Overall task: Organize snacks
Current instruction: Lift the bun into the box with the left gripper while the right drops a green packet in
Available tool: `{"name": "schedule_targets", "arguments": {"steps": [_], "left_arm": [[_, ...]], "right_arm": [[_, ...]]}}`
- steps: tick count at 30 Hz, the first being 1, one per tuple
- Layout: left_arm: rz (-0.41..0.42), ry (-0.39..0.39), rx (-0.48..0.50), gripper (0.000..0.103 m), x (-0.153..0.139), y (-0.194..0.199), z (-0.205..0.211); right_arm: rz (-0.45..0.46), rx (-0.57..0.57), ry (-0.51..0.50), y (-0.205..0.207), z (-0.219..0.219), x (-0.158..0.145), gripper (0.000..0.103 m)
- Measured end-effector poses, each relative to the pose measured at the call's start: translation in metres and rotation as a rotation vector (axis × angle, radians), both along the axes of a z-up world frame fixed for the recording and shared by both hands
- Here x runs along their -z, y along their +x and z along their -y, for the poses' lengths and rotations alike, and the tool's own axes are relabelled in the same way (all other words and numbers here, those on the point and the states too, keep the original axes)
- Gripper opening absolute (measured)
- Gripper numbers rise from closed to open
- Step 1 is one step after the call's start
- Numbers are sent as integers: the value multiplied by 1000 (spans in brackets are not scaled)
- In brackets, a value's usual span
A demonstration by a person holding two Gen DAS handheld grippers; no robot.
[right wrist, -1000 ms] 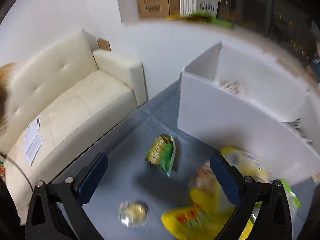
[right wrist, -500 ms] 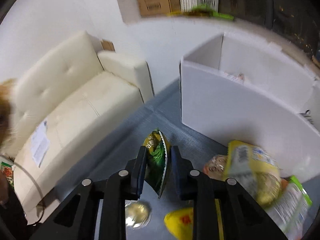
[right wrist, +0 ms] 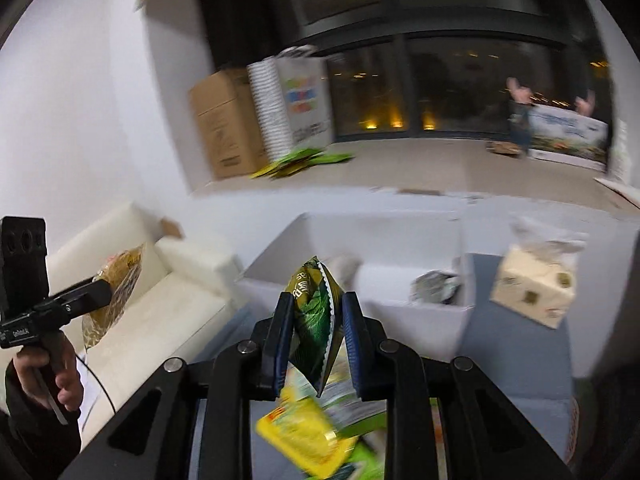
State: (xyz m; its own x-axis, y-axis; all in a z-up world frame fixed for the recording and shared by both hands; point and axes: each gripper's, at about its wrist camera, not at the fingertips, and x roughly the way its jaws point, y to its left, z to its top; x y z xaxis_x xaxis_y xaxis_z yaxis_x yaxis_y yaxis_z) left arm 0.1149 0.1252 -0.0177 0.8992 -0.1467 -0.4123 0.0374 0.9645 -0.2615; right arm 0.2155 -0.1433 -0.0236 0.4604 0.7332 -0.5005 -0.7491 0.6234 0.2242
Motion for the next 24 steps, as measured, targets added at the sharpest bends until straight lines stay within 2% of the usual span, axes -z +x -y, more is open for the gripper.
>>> {"name": "schedule_targets", "arguments": {"steps": [3,6,9,12,13,14,15,16,17,18,20,24], "left_arm": [[-64,4,5,78,1,66,-7],[-153,35,-22,78,15,130,-15],[-217,25,-24,78,32,168,-20],[-255,43,-40,79,44,185,-23],[-268,42,-51,82,46,188,-25],[-297,40,-68,96,49,192,-28],[-319,32,-81,103,51,194,-31],[-315,23,-90,103,52,193,-34],[-311,21,-99,103,52,189,-38],[-311,20,-107,103,51,186,-40],[-301,20,-138,103,48,178,-46],[-268,39,-153,103,37,160,-50]], "right_arm": [[-41,30,13,41,-2,-4,26],[-104,71,-29,94,-21,4,26],[-162,105,-76,140,-44,18,26],[-178,113,-118,165,-59,28,26],[-179,114,-133,173,-65,31,26],[-185,119,-142,179,-70,34,26],[-192,124,-143,184,-72,36,31],[-197,125,-136,189,-74,35,61],[-208,127,-135,192,-74,35,84],[-218,142,-124,194,-71,34,103],[-211,146,-65,190,-62,29,103],[-189,149,-48,179,-53,19,103]]}}
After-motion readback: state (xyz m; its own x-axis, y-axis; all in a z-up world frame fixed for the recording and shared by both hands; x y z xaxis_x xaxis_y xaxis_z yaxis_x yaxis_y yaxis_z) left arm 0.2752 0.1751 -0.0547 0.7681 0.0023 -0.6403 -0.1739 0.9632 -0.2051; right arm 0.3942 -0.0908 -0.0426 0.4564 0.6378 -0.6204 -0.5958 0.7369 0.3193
